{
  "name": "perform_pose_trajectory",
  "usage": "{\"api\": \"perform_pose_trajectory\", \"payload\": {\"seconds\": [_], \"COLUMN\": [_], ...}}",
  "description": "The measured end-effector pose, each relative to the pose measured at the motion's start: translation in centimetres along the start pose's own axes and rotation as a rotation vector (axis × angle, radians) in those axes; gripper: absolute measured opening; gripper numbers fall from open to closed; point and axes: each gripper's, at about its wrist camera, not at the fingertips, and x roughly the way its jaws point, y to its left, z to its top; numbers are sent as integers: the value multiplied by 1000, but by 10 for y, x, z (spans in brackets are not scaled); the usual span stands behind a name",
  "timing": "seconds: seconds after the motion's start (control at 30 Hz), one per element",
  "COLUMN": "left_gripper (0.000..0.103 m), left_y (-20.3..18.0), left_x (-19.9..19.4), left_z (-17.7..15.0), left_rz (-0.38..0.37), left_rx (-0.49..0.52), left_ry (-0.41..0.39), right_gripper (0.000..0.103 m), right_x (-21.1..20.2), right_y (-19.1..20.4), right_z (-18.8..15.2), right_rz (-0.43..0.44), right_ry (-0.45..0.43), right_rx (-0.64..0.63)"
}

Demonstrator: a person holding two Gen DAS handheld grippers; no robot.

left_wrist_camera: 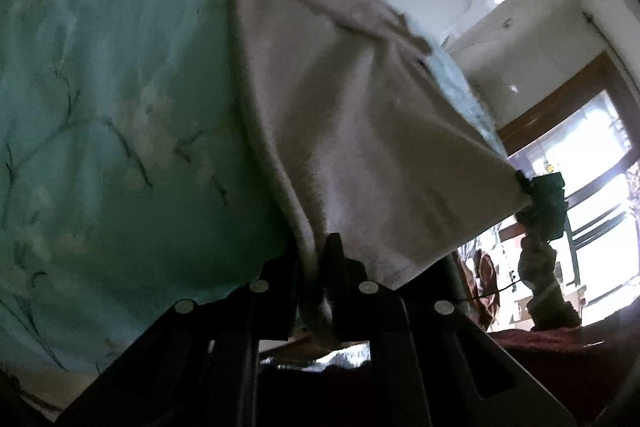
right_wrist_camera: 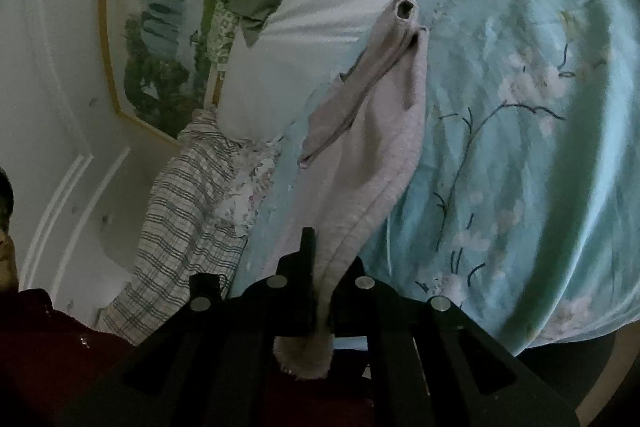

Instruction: Fold small clothes

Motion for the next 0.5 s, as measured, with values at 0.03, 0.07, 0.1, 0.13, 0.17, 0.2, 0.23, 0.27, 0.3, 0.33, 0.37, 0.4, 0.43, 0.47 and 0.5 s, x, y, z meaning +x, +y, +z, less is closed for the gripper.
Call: {"api": "perform_pose_trajectory", "payload": {"seconds": [0.03, 0.07, 0.1, 0.13, 0.17, 0.2, 0.23, 0.27, 0.3, 0.33, 0.37, 0.4, 0.43, 0.47, 0.5], "left_gripper": [10, 10, 9, 8, 7, 6, 5, 5, 5, 5, 5, 4, 3, 3, 3], "left_y": [3, 5, 6, 6, 7, 7, 7, 5, 0, -3, -10, -13, -17, -21, -25], "left_x": [2, 5, 7, 8, 8, 7, 5, 1, -6, -13, -21, -28, -34, -43, -49], "left_z": [-2, -4, -5, -6, -6, -5, -6, -5, -2, 0, 5, 9, 13, 21, 29], "left_rz": [4, 14, 12, 4, 1, 0, -3, -5, -11, -20, -28, -36, -41, -44, -48], "left_rx": [-1, -1, -3, -7, -13, -14, -15, -16, -16, -16, -21, -25, -29, -28, -23], "left_ry": [9, 12, 13, 15, 8, 3, -1, -11, -38, -60, -99, -126, -151, -189, -215], "right_gripper": [6, 6, 6, 6, 6, 6, 6, 6, 6, 6, 6, 6, 6, 6, 6], "right_x": [1, -1, -4, -6, -4, -7, -7, -6, -5, -4, -4, -2, -1, 2, 4], "right_y": [-1, -2, -2, -5, -4, -6, -5, -3, -1, 2, 4, 8, 13, 19, 24], "right_z": [-1, 0, 1, 2, 1, 2, 2, 3, 4, 7, 10, 14, 21, 29, 38], "right_rz": [-3, -7, -10, -19, -26, -25, -22, -17, -12, 2, 11, 20, 28, 36, 41], "right_ry": [1, 2, 7, 16, 26, 29, 32, 32, 29, 20, 14, 3, -8, -24, -34], "right_rx": [3, 3, 3, -1, -3, -3, -3, -4, -5, -3, -4, -10, -17, -27, -39]}}
